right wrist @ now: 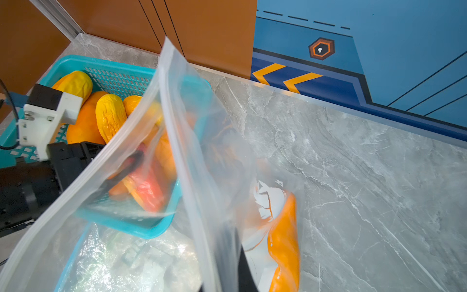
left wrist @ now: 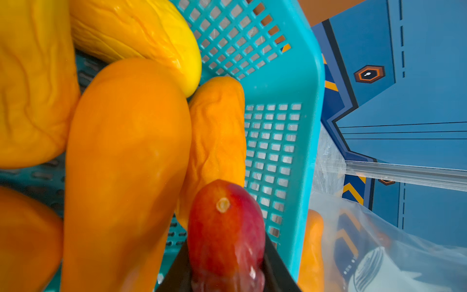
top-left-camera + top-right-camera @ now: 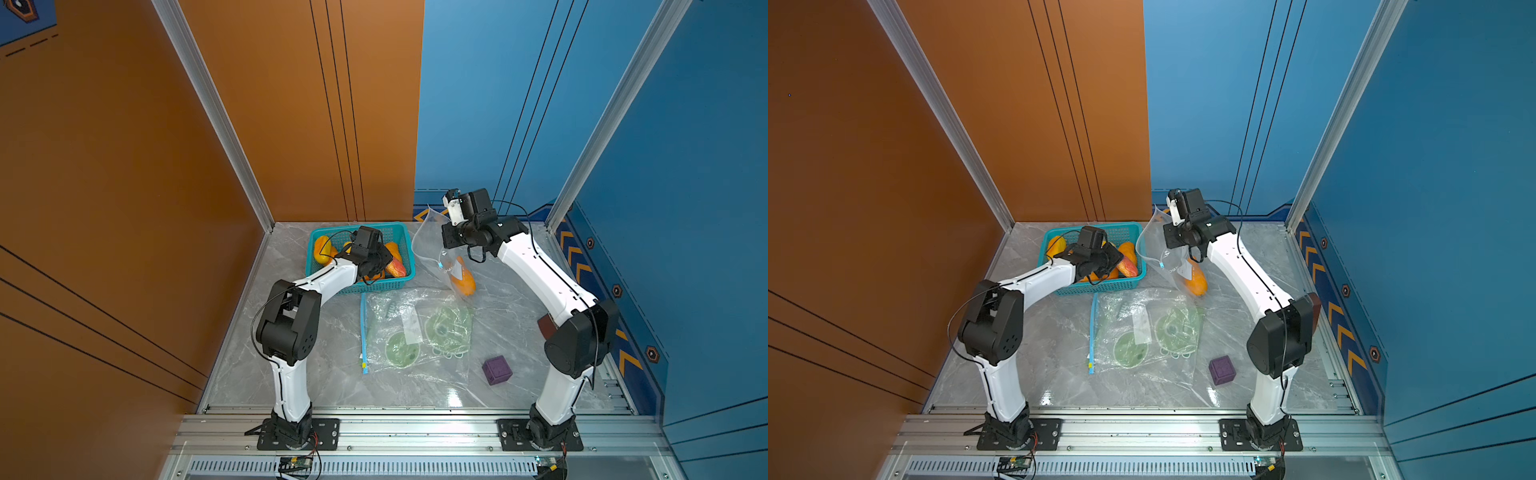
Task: Place the mango in a zip-top bag and seal the zipper
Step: Pick up the mango from the basket, then place the mango in the zipper food storage bag.
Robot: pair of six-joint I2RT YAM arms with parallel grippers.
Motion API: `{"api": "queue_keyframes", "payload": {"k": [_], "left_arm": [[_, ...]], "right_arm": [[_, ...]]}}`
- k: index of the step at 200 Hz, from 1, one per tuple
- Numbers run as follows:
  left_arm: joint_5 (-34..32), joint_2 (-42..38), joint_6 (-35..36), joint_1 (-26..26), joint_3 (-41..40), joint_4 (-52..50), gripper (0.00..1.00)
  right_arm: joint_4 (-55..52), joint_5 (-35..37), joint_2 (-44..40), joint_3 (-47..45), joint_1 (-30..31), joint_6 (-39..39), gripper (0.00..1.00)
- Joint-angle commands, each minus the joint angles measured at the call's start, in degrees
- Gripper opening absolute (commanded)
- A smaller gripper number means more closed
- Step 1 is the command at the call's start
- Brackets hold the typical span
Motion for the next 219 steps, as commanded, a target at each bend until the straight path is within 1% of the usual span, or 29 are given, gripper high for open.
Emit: {"api": "queue_keyframes", "payload": {"k": [1, 27, 49, 78, 103, 132, 167, 187, 219], "left_arm": [[-3.26, -6.74, 3.65, -0.75, 0.85, 0.45, 0.07], [-4.62, -11.71, 4.62, -1.50, -0.98, 2.63, 0.06], [-3.79, -15.37, 4.77, -2.20, -1.21, 3.99, 0.06], [-5.80, -20.20, 6.88, -4.10, -0.15, 5.09, 0.05], [-6.36, -22.11, 8.73, -5.76, 2.08, 6.07, 0.06], [-5.01, -20.16, 11.27, -9.06, 5.84, 8.34, 0.05], [-3.78, -13.75, 14.92, -12.70, 11.82, 8.69, 0.05], [-2.91, -10.14, 16.46, -13.39, 13.95, 8.72, 0.06], [-3.55, -7.29, 18.58, -13.61, 13.41, 8.64, 0.07]], "right_arm": [[-0.92, 2.04, -0.90, -1.08, 0.36, 0.96, 0.00], [-0.88, 2.58, -0.89, -1.14, 0.36, 1.70, 0.00], [-0.89, 2.58, -1.03, -1.03, 0.41, 2.24, 0.00], [-0.92, 2.56, -1.75, -1.25, 0.37, 2.88, 0.00], [-0.92, 2.68, -2.47, -1.33, 0.39, 3.05, 0.00], [-0.92, 2.69, -3.00, -1.71, 0.38, 3.51, 0.00], [-0.88, 2.61, -3.48, -2.13, 0.47, 3.81, 0.00], [-0.91, 2.83, -3.95, -2.24, 0.54, 3.88, 0.00], [-0.92, 2.82, -4.71, -2.41, 0.63, 3.97, 0.00]]}}
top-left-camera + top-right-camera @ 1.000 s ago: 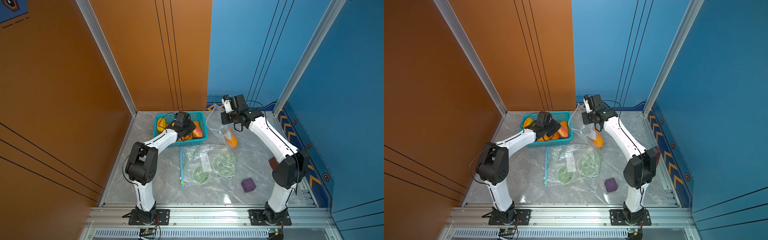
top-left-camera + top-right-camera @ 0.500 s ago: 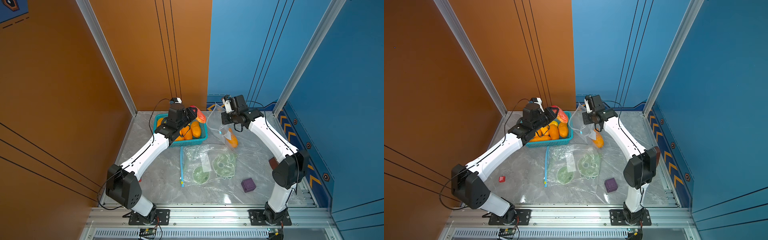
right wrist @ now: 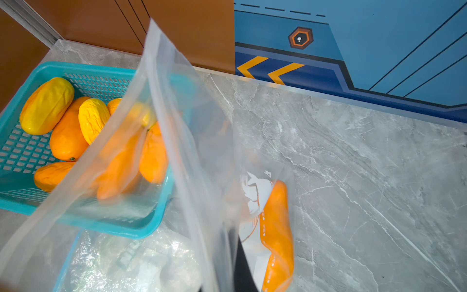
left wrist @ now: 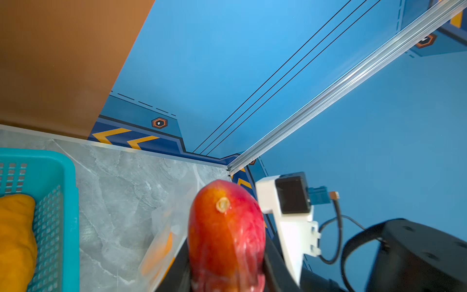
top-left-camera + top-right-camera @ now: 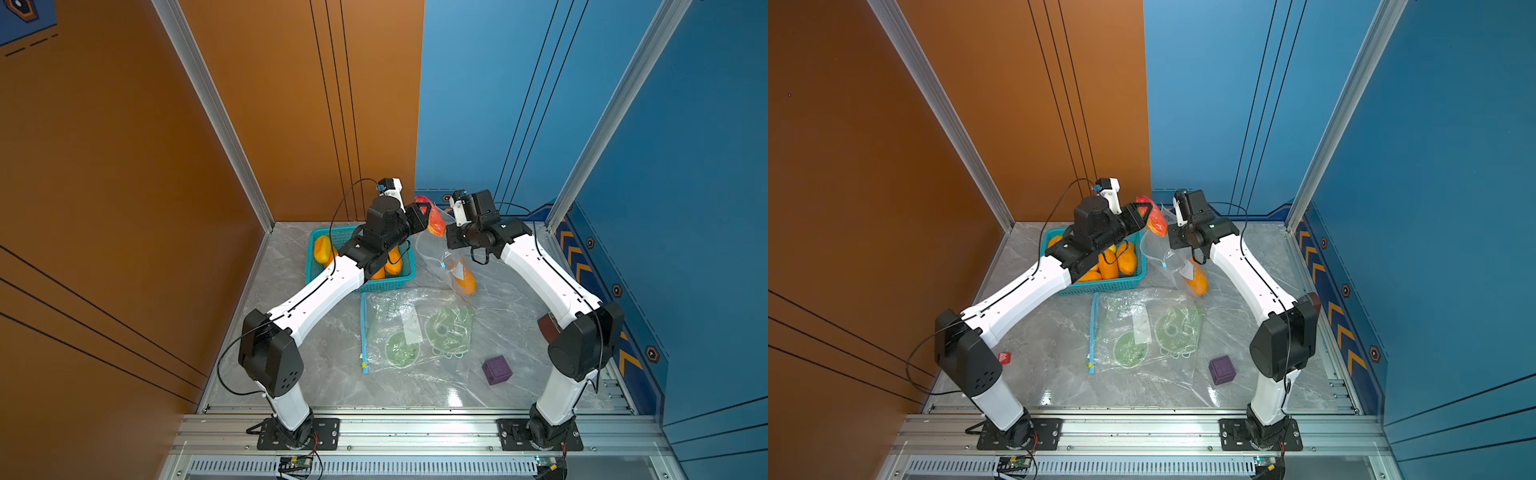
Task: Place the mango in a zip-top bag and seal the zipper
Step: Place the mango in the zipper food storage bag.
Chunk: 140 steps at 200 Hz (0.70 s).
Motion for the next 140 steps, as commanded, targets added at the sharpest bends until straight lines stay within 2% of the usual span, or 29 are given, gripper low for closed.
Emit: {"api": "queue_keyframes", "payload": {"k": [1, 38, 48, 56, 82, 93, 140], "left_arm": [[0.31, 1.96, 3.67, -0.55, 0.52, -0.26, 0.07], [-0.28, 3.52, 5.24, -0.59, -0.05, -2.03, 0.07], [0.30, 3.66, 5.31, -0.67, -0.31, -2.17, 0.11], [0.78, 3.58, 5.34, -0.67, -0.65, -2.34, 0.18], [1.63, 2.41, 5.00, -0.68, -3.13, -2.53, 0.54], [1.97, 1.83, 4.52, -0.69, -4.28, -2.48, 0.62], [1.28, -0.05, 3.84, -1.03, -7.24, -2.44, 0.64]], "right_arm": [[-0.48, 0.34, -2.66, -0.49, 0.67, 0.93, 0.00], [-0.40, 0.21, -2.70, -0.17, 0.76, 0.94, 0.00], [-0.44, 0.24, -2.50, 0.03, 0.80, 1.10, 0.00], [-0.40, 0.21, -2.47, 0.08, 0.89, 1.20, 0.00], [-0.40, 0.41, -2.21, 0.28, 0.85, 1.28, 0.00], [-0.40, 0.52, -2.11, 0.28, 0.87, 1.28, 0.00], [-0.40, 0.58, -1.81, 0.98, 0.93, 1.50, 0.00]]}}
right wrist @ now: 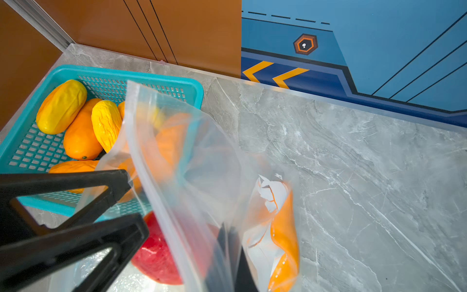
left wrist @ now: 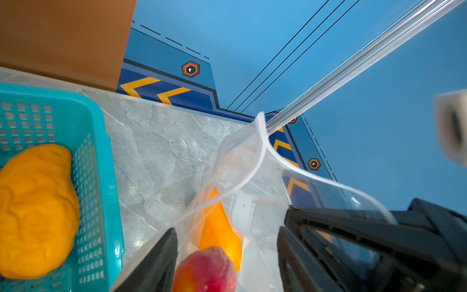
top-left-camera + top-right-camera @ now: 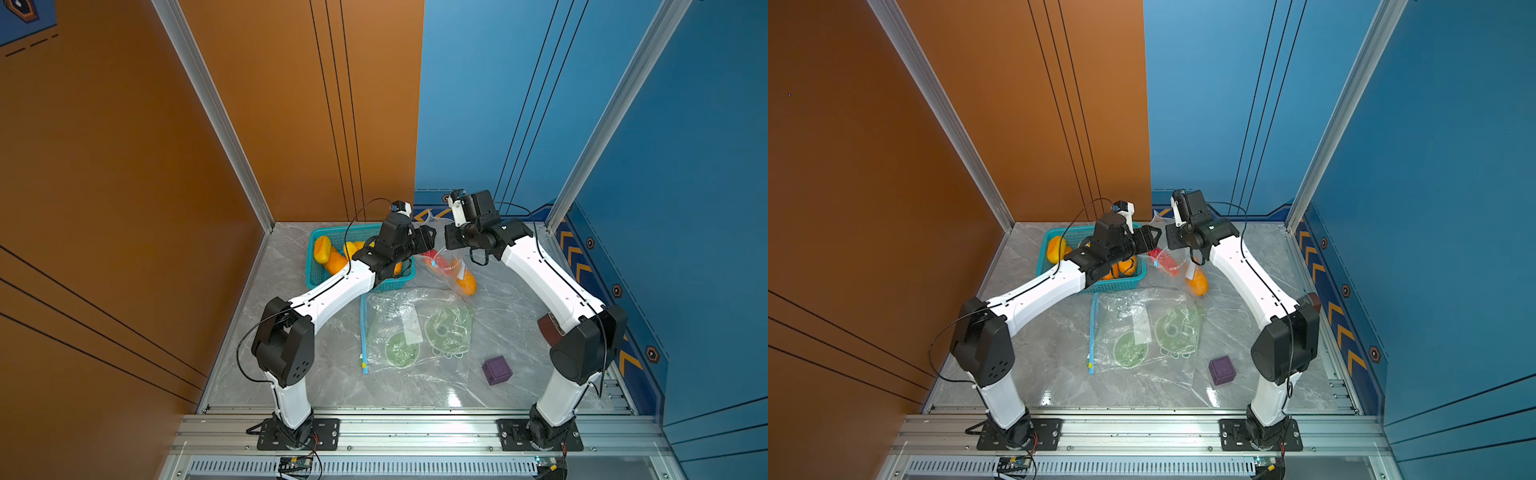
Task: Place the mango in a zip-top bag and seal the zipper
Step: Place the mango in the zipper food storage bag.
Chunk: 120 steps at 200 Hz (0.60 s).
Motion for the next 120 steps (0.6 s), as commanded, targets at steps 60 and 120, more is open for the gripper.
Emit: {"api": "queue_keyframes", "payload": {"k": [60, 120], "left_arm": [[-5.69, -9.47, 0.50, 2.19, -5.76, -0.12, 0.78], [-15.57, -14.86, 3.71, 9.02, -11.37, -7.97, 0.98]], "right_arm": [[-0.47, 0.21, -1.20, 1.03, 0.54, 1.18, 0.00], [-0.47, 0.39, -0.92, 0.91, 1.31, 1.16, 0.00]]}}
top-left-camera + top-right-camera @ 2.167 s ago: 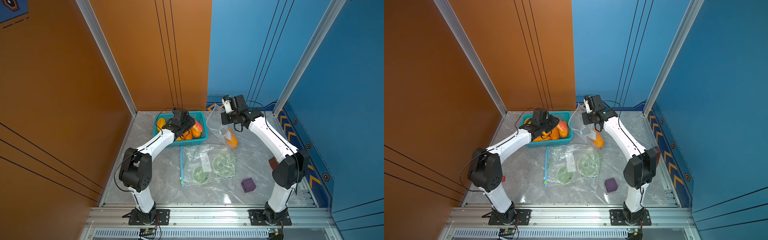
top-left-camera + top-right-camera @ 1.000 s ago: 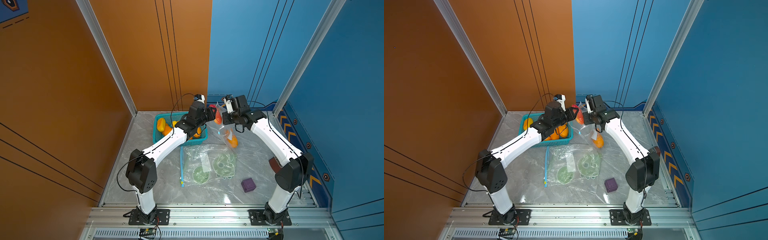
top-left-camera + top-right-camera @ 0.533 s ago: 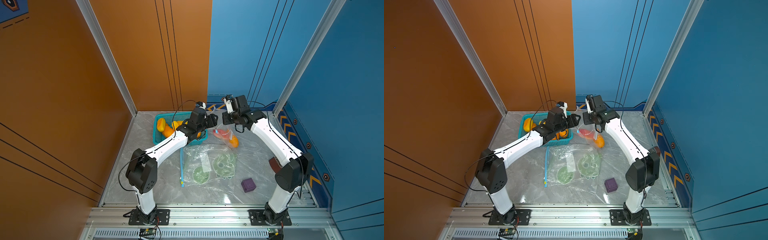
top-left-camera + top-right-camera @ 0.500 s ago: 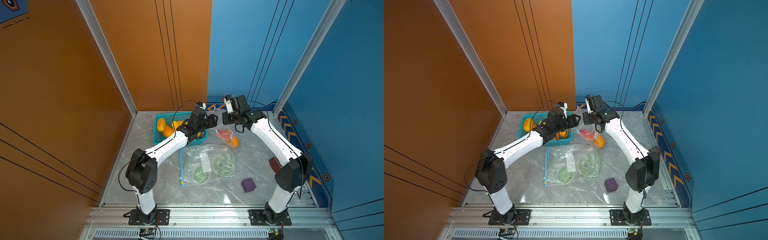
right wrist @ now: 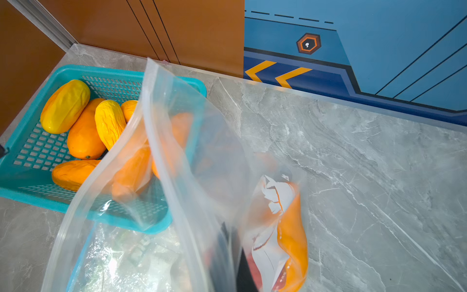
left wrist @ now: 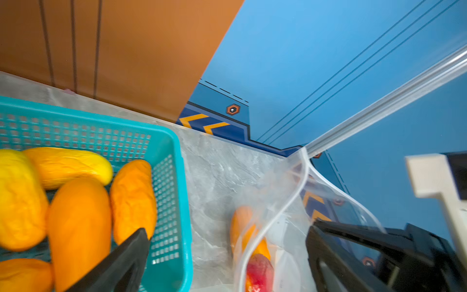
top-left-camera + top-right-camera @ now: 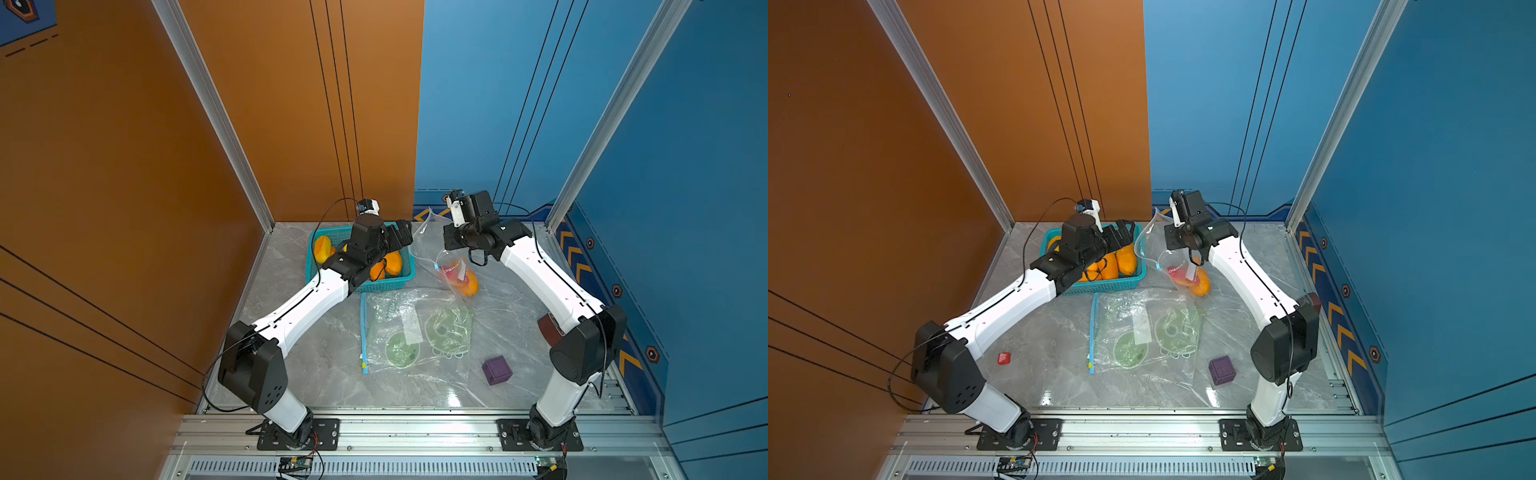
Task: Place the mango in a zip-top bag and seal the zipper
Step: Place the mango in the zipper food storage bag, then pick up the mango from the basket.
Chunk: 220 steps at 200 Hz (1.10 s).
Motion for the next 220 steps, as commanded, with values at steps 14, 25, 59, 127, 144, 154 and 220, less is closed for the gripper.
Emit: {"api": "queue_keyframes", "payload": {"k": [14, 25, 59, 127, 144, 154, 220], "left_arm": [[-7.59, -1.64, 3.49, 4.25, -3.32, -5.98, 0.98], [-7.42, -0.73, 3.76, 6.02, -3.21, -7.25, 0.98], [-6.97, 4.85, 5.40, 10.08, -0.14, -12.01, 0.98], [-3.15, 18.06, 8.48, 15.59, 9.17, -14.55, 0.92], [-2.59, 20.00, 9.20, 16.01, 10.73, -14.62, 0.90], [-2.37, 21.10, 9.70, 16.13, 11.61, -14.65, 0.88], [-2.56, 29.43, 12.36, 16.61, 19.20, -17.50, 0.88]], "right_arm": [[-0.46, 0.49, -0.70, 0.96, 0.72, 0.80, 0.00], [-0.48, 0.58, -0.49, 1.11, 0.85, 0.95, 0.00], [-0.49, 0.78, -0.22, 1.06, 1.20, 1.06, 0.00], [-0.66, 1.35, -0.13, 1.05, 2.15, 1.07, 0.00], [-0.75, 1.50, -0.13, 1.07, 2.30, 1.07, 0.00], [-0.75, 1.57, -0.15, 1.08, 2.35, 1.08, 0.00], [-1.10, 1.89, 0.04, 1.22, 2.95, 1.08, 0.00]]}}
